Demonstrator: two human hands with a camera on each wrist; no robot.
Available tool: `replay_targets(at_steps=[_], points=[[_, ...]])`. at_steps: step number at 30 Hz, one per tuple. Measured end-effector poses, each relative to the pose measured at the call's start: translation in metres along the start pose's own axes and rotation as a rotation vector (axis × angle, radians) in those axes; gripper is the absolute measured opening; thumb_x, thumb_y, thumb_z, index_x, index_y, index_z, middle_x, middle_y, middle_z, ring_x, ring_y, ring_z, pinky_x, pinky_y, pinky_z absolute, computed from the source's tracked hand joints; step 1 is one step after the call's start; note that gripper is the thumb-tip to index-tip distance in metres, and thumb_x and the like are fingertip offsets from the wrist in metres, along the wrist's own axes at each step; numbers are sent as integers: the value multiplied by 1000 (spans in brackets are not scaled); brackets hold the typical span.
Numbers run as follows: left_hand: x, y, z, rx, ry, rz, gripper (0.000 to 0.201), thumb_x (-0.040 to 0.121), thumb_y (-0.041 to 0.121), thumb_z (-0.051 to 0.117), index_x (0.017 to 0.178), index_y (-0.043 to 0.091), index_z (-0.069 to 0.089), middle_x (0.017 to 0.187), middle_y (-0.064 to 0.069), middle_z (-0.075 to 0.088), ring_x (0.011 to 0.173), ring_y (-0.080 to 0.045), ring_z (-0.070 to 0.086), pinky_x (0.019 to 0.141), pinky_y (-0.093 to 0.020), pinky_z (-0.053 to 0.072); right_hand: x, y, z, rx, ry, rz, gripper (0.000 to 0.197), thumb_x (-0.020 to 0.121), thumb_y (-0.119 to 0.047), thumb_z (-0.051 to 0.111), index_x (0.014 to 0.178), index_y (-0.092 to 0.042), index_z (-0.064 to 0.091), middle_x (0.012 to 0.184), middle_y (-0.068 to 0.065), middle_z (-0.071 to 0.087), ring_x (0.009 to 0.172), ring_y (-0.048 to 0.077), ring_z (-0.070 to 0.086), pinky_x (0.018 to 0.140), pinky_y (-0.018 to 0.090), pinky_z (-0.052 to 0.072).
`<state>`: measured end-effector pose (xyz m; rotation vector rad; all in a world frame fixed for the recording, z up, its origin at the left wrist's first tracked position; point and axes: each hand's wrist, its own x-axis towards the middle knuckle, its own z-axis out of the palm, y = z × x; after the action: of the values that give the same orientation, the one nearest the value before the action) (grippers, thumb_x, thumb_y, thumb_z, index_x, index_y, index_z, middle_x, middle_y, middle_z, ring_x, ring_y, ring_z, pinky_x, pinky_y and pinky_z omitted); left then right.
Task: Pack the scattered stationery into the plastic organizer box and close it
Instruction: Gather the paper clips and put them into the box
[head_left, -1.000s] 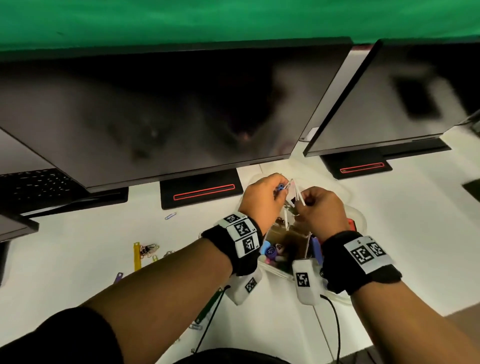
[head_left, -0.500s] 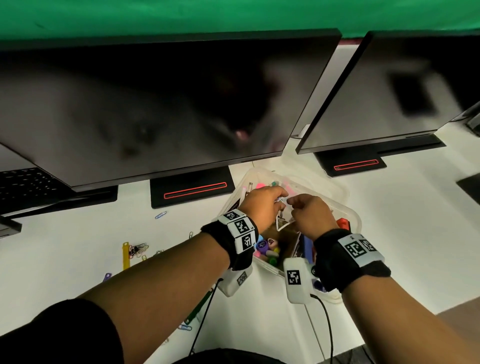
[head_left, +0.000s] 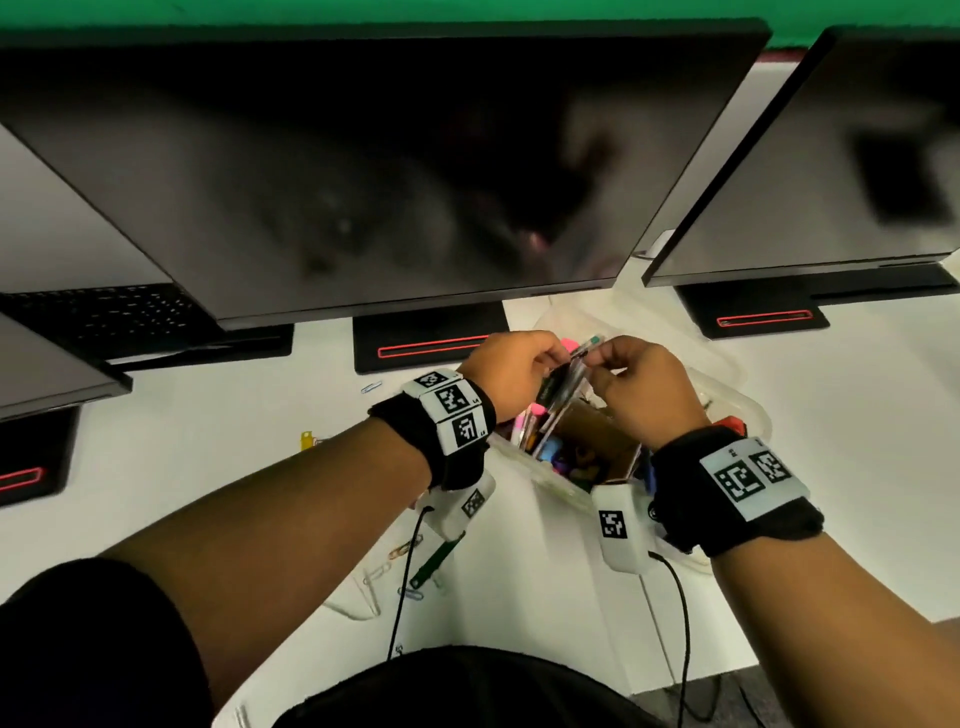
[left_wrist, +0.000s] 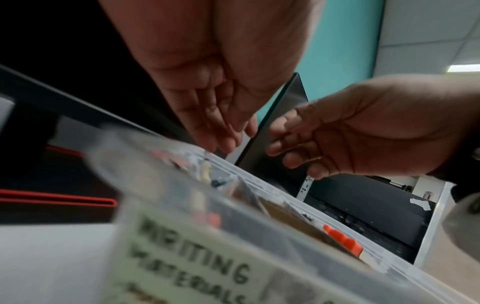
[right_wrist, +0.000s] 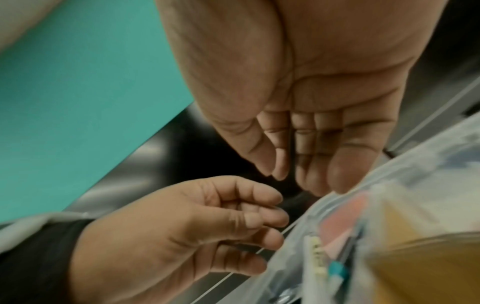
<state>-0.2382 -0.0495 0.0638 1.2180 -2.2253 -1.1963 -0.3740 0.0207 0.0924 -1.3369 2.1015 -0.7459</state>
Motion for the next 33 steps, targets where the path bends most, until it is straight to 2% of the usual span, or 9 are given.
replay_targets(at_steps=[6,9,12,14,17,20,27,30,33], points=[[-55,-49,-61,23,132,-75,29,86,-4,47,102,10,68,100,-6,70,82,-11,60,82,-22,51,-27,-59,61,-191,-228,-331,13,87,-12,55,87,-13,68,84,5,71,77,22,63,72,28,47],[-84,-85,-83,2,168,-199,30,87,-5,45,100,12,67,95,-3,66,74,-6,57,68,-5,44,-38,-72,100,-316,-402,-448,14,88,-15,53,93,-15,66,93,3,70,83,20,61,74,27,45],[-115,-115,-98,94,146,-270,22,88,4,52,99,14,68,89,4,63,76,-7,55,67,-8,41,-47,-70,141,-452,-627,-508,17,87,-21,55,101,-17,63,104,3,66,91,19,59,81,29,45],[-140,-130,-102,217,-55,-266,15,86,15,61,99,17,67,90,3,65,80,-8,56,72,-17,43,-53,-60,162,-599,-794,-512,27,85,-29,59,110,-19,58,114,4,60,104,22,55,87,32,44],[-180,-149,-94,467,-515,-230,31,80,30,70,108,17,64,108,-1,64,100,-17,57,89,-28,45,-61,-39,179,-803,-960,-532,49,78,-38,69,121,-21,52,124,4,49,115,24,45,92,34,42],[-210,-163,-81,627,-739,-180,39,79,34,70,113,15,61,118,-4,61,112,-23,54,94,-32,41,-72,-29,187,-850,-1035,-673,49,78,-40,69,122,-23,53,125,3,46,117,24,41,91,35,41],[-222,-198,-89,581,-559,-264,27,89,2,50,112,10,62,120,-10,59,115,-28,55,98,-30,39,-114,-56,231,-737,-1178,-1223,27,85,-14,56,110,-19,65,112,8,58,104,29,48,83,46,49],[-221,-204,-97,517,-464,-343,34,87,-3,45,115,9,61,123,-8,57,115,-25,53,93,-25,39,-127,-66,251,-687,-1236,-1366,35,85,-9,57,118,-20,64,127,10,57,108,34,49,82,48,49],[-222,-212,-104,442,-361,-429,30,91,2,48,116,12,60,121,-7,55,112,-23,55,82,-19,40,-137,-70,266,-755,-1306,-1454,49,90,-9,52,133,-32,50,149,0,40,127,34,38,89,46,43]])
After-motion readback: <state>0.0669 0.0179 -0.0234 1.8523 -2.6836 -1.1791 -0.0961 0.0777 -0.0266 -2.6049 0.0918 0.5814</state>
